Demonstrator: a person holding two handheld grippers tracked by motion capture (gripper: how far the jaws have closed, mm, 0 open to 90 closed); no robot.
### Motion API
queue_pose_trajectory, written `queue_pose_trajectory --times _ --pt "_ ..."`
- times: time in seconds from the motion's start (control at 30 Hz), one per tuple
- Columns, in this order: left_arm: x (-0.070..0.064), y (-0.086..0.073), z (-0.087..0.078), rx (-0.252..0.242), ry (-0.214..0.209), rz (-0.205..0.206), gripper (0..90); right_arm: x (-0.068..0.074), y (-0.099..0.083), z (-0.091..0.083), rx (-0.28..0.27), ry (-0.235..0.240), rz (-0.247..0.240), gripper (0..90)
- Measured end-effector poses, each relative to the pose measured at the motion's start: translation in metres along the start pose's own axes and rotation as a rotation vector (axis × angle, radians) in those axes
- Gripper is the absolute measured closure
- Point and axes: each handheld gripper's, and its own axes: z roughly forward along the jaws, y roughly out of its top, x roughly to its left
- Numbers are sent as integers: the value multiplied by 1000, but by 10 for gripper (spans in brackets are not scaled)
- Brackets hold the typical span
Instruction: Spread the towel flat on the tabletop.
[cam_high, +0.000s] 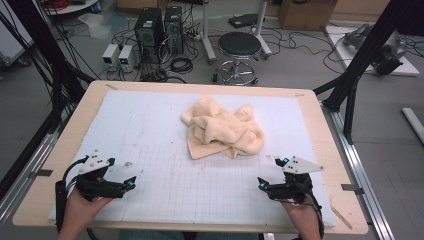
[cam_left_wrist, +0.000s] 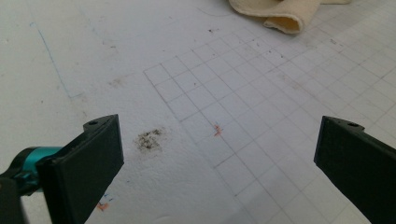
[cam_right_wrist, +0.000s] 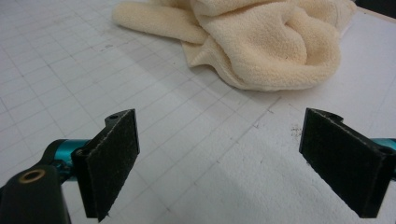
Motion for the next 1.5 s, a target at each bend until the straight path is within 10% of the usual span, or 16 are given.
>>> queue_pose_trajectory --times 0.77,1.5 --pt "-2 -1 -2 -13 -4 5 18 -5 27 5 4 33 -36 114" --pt "1 -2 -2 -12 1 -4 18 -20 130 92 83 137 -157 180"
